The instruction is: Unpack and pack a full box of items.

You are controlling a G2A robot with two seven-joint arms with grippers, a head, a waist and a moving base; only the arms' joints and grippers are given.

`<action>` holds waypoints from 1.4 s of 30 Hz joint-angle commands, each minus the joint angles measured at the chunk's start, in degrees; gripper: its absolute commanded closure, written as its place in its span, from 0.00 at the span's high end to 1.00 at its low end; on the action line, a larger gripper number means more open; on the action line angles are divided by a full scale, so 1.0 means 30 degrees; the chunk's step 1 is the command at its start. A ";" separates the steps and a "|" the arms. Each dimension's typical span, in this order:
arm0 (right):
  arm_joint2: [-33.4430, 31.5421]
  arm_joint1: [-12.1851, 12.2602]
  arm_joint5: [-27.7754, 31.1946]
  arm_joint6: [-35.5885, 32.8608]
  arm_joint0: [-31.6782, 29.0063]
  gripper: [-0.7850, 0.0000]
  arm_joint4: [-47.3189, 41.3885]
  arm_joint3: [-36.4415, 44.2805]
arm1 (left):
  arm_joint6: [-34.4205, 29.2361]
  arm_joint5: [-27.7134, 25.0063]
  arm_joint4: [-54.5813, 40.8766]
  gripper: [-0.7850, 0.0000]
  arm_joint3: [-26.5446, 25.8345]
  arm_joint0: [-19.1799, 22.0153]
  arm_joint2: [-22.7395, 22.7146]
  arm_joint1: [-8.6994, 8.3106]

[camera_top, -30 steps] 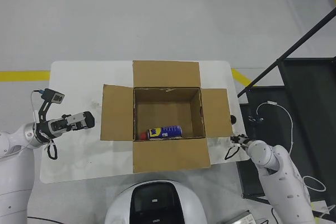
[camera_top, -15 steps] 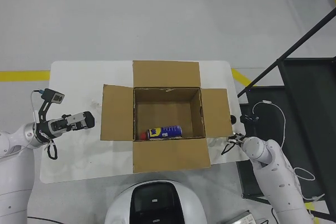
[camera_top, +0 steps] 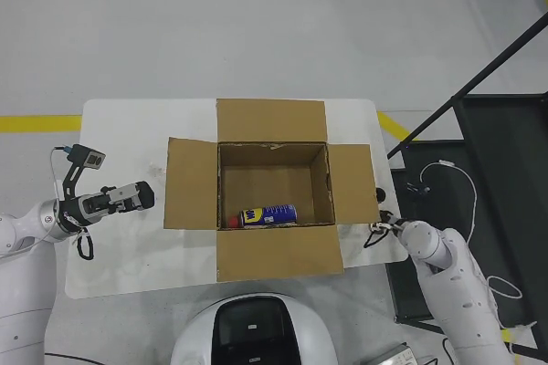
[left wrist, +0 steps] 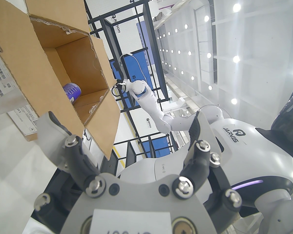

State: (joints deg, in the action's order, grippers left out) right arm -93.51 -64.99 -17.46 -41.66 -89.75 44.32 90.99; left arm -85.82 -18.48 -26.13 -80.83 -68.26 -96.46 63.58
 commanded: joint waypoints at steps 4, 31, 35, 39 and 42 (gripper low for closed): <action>-0.1070 0.0108 -0.1178 -0.0041 -0.2033 1.00 0.1100 0.3985 | 0.0000 0.0000 -0.0001 1.00 0.0000 0.0000 0.0000 0.0000; 0.7971 0.0045 0.8491 -0.6994 0.7383 1.00 0.3907 0.7223 | 0.0000 0.0000 -0.0001 1.00 0.0000 0.0000 0.0000 0.0000; 0.8741 -0.0108 0.9044 -0.7945 0.8371 1.00 0.2041 0.5950 | 0.0000 0.0000 -0.0001 1.00 0.0000 0.0000 0.0000 0.0000; 0.8741 -0.0108 0.9044 -0.7945 0.8371 1.00 0.2041 0.5950 | 0.0000 0.0000 -0.0001 1.00 0.0000 0.0000 0.0000 0.0000; 0.8741 -0.0108 0.9044 -0.7945 0.8371 1.00 0.2041 0.5950 | 0.0000 0.0000 -0.0001 1.00 0.0000 0.0000 0.0000 0.0000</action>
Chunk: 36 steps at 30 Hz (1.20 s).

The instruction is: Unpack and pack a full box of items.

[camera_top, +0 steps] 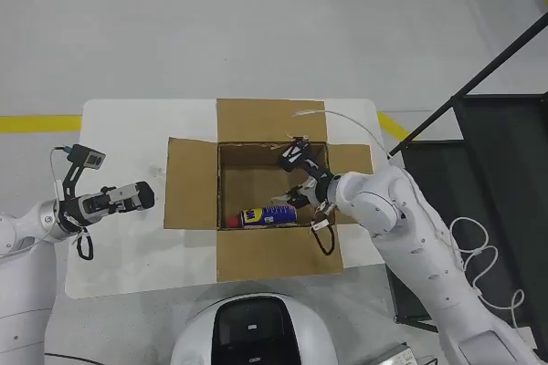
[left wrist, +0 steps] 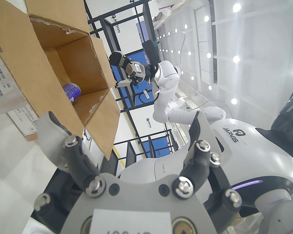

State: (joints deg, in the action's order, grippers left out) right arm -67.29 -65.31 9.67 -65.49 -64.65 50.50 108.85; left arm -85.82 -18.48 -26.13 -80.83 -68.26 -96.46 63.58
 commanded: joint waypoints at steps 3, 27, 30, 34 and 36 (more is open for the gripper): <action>0.0001 0.0000 0.0001 -0.0002 0.0003 1.00 -0.0020 -0.0003 | 0.0000 0.0000 -0.0001 1.00 0.0000 0.0000 0.0000 0.0000; 0.9958 -0.2169 0.7992 -0.1714 1.0612 1.00 -0.2381 -1.2995 | 0.0000 0.0000 -0.0001 1.00 0.0000 0.0000 0.0000 0.0000; 1.0878 -0.2612 0.7846 -0.1542 1.1201 1.00 -0.2121 -1.4148 | 0.0000 0.0000 -0.0001 1.00 0.0000 0.0000 0.0000 0.0000; 1.1965 -0.3233 0.7465 -0.0806 1.1644 1.00 -0.1542 -1.5382 | 0.0000 0.0000 -0.0001 1.00 0.0000 0.0000 0.0000 0.0000; 1.2385 -0.3532 0.7314 -0.0371 1.1809 1.00 -0.1384 -1.6009 | 0.0000 0.0000 -0.0001 1.00 0.0000 0.0000 0.0000 0.0000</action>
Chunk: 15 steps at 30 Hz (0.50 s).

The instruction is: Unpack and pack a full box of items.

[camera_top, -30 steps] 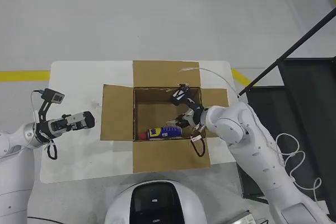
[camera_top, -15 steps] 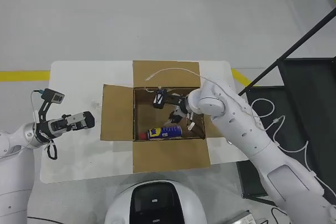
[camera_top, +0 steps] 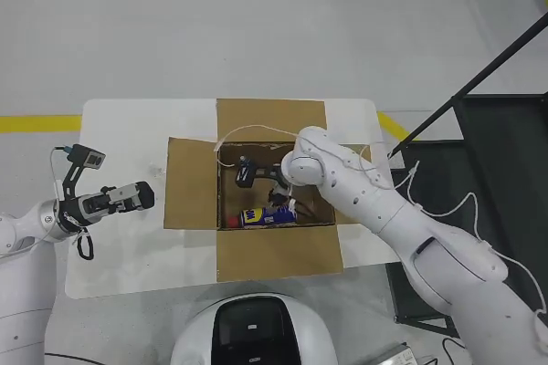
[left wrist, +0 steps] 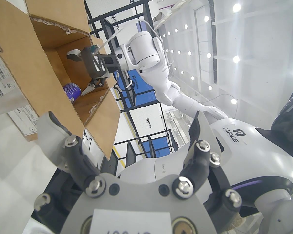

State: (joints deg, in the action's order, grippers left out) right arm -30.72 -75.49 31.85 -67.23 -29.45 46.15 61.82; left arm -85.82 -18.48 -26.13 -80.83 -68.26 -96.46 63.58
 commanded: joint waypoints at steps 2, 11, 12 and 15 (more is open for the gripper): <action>0.0541 -0.0433 -0.0354 0.0687 0.0207 1.00 0.0211 -0.0935 | 0.0000 0.0000 -0.0001 1.00 0.0000 0.0000 0.0000 0.0000; 0.1865 -0.1697 -0.0271 0.1472 0.0433 1.00 -0.0146 -0.3752 | 0.0000 0.0000 -0.0001 1.00 0.0000 0.0000 0.0000 0.0000; 0.1965 -0.1826 -0.0212 0.1524 0.0493 1.00 -0.0181 -0.4037 | 0.0000 0.0000 -0.0001 1.00 0.0000 0.0000 0.0000 0.0000; 0.2216 -0.2187 -0.0085 0.1784 0.0667 1.00 -0.0194 -0.4829 | 0.0000 0.0000 -0.0001 1.00 0.0000 0.0000 0.0000 0.0000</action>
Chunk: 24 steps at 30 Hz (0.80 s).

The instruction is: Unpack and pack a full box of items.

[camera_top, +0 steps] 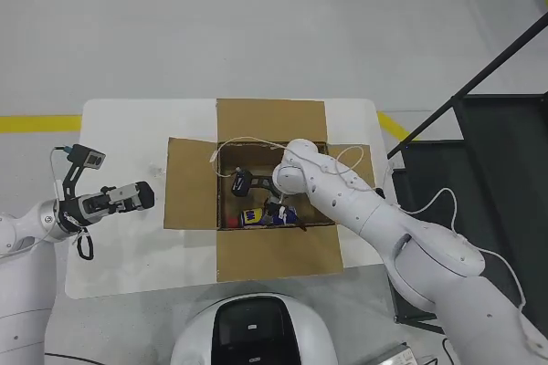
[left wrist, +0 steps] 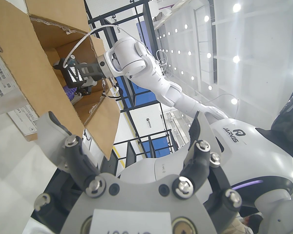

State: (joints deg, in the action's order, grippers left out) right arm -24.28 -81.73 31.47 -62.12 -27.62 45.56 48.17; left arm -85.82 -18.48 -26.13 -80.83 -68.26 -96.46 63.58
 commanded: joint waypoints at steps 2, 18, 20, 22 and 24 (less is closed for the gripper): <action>0.0180 -0.0330 0.0049 0.0265 0.0184 1.00 -0.0009 -0.0800 | 0.0000 0.0000 -0.0001 1.00 0.0000 0.0000 0.0000 0.0000; 0.0552 -0.1649 0.0788 0.1221 0.0892 0.00 -0.0208 -0.3799 | 0.0000 0.0000 -0.0001 1.00 0.0000 0.0000 0.0000 0.0000; 0.0521 -0.1709 0.0969 0.1344 0.0951 0.00 -0.0196 -0.3996 | 0.0000 0.0000 -0.0001 1.00 0.0000 0.0000 0.0000 0.0000; 0.0461 -0.1733 0.1158 0.1479 0.1020 0.00 -0.0172 -0.4128 | 0.0000 0.0000 -0.0001 1.00 0.0000 0.0000 0.0000 0.0000; 0.0363 -0.1729 0.1319 0.1619 0.1075 0.00 -0.0183 -0.4232 | 0.0000 0.0000 -0.0001 1.00 0.0000 0.0000 0.0000 0.0000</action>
State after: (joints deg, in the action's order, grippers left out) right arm -23.04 -86.93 35.17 -57.44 -24.48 45.03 35.61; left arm -85.82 -18.48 -26.13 -80.83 -68.26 -96.46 63.58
